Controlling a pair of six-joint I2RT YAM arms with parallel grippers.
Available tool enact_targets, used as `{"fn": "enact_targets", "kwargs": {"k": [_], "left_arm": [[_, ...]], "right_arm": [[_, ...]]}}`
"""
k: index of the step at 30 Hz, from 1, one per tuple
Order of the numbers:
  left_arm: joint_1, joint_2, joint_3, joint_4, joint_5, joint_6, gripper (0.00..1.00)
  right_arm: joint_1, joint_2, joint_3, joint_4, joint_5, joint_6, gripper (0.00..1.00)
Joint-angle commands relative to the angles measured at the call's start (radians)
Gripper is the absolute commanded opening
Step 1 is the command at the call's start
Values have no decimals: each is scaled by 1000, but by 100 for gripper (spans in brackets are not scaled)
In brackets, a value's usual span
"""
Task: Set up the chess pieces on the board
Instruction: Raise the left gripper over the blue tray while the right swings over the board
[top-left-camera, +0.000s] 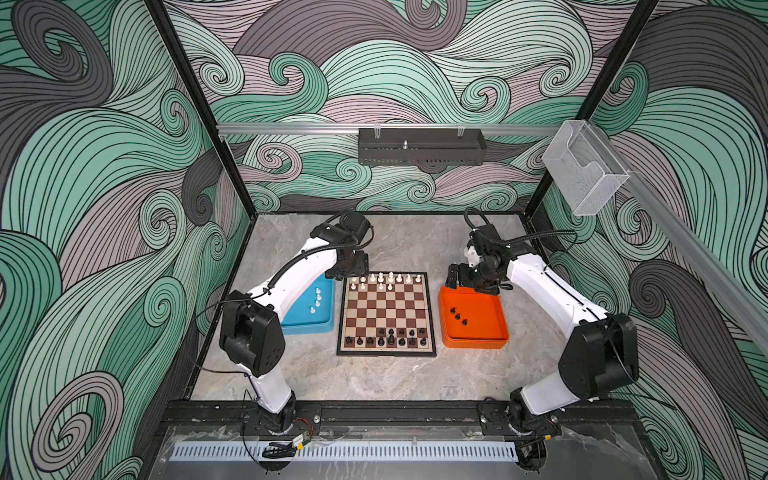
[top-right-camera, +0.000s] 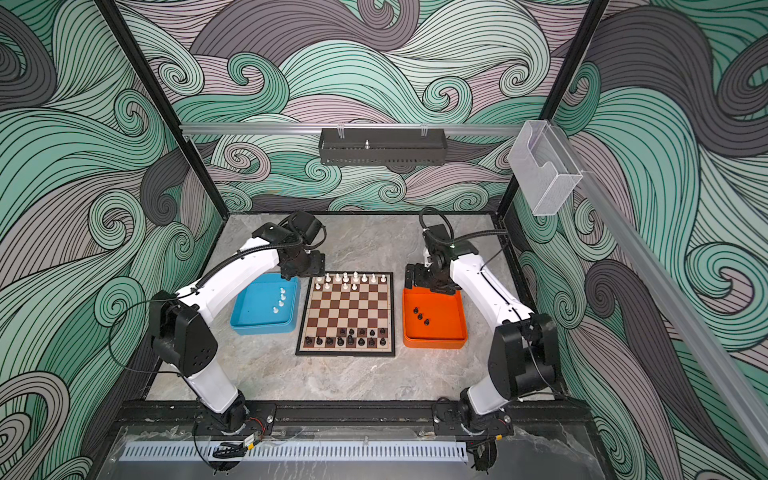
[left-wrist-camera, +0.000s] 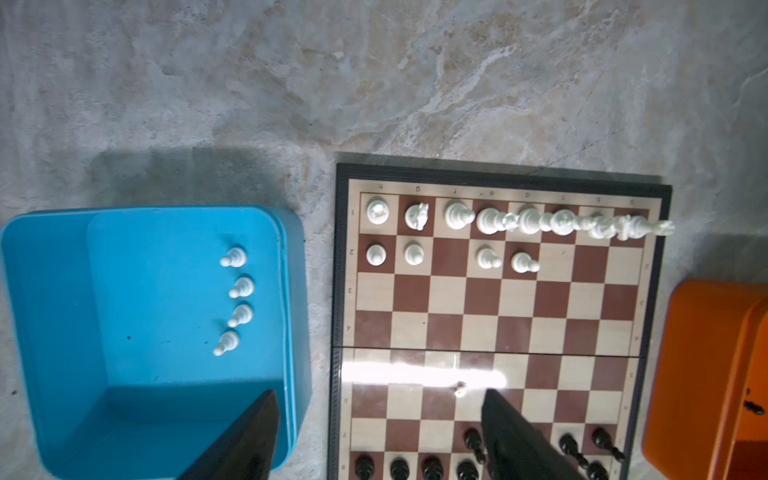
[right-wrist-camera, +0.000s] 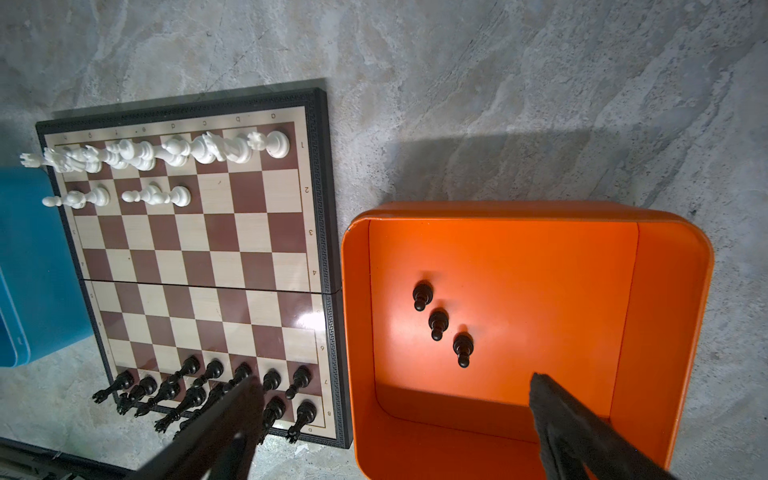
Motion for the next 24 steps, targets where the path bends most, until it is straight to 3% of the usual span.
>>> {"fn": "enact_targets", "kwargs": {"k": [1, 5, 11, 16, 24], "left_arm": [[55, -82, -46, -68, -42, -1, 88], [152, -157, -128, -59, -16, 3, 98], [306, -239, -228, -93, 4, 10, 98], [387, -260, -337, -57, 76, 32, 99], [406, -209, -429, -31, 145, 31, 91]], "right_arm": [[16, -39, -17, 27, -43, 22, 99], [69, -40, -22, 78, -70, 48, 99], [158, -70, -45, 219, -94, 116, 99], [250, 19, 9, 201, -83, 126, 99], [377, 120, 45, 217, -112, 153, 99]]}}
